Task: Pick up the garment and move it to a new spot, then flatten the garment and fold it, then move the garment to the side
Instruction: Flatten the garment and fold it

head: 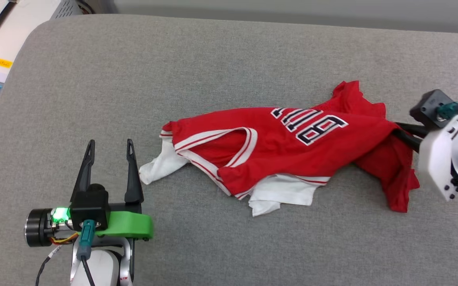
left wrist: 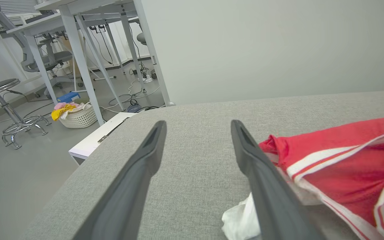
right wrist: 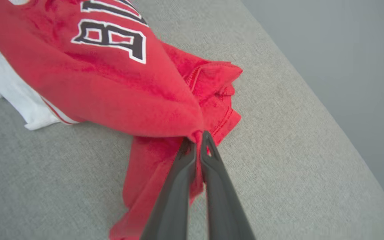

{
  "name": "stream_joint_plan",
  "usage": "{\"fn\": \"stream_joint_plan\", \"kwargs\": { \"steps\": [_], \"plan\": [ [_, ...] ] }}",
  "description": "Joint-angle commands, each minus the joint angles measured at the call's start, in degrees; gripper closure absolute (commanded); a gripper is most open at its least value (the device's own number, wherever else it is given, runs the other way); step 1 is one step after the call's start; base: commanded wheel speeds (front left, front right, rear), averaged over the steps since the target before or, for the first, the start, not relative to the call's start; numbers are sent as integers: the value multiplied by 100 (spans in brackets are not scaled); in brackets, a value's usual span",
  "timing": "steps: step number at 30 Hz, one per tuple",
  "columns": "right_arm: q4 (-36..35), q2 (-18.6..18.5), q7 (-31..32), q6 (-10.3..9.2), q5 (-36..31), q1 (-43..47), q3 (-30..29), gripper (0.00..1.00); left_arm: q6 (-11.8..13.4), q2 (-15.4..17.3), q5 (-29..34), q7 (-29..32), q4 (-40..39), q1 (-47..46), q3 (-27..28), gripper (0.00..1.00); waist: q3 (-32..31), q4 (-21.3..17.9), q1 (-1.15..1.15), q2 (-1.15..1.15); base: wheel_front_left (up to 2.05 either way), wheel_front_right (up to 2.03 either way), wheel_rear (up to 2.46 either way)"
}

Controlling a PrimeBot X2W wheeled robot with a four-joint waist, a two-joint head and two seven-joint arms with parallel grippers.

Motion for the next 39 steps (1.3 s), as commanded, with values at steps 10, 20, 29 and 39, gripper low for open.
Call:
{"fn": "stream_joint_plan", "kwargs": {
  "steps": [10, 20, 29, 39],
  "plan": [
    [1059, -540, 31, -6, 552, 1111, -683, 100, -114, -92, 72, -33, 40, 68, 12, 0, -30, -106, -1, 0, 0, 0, 0],
    [2133, -52, -427, -6, 555, 1400, -1289, 53, -171, -134, 115, -33, 95, 8, -47, 0, 25, -13, -1, 0, 0, 0, 0],
    [1766, 172, -1688, -6, 109, 1590, -2552, 0, -153, -118, 151, -33, 136, 165, -68, 0, -251, -125, -1, 0, 0, 0, 0],
    [12, 33, -866, -6, -609, 2422, -4475, 0, -138, -58, 176, -33, 89, 229, -106, 0, -359, -210, -1, 0, 0, 0, 0]
  ]
}}
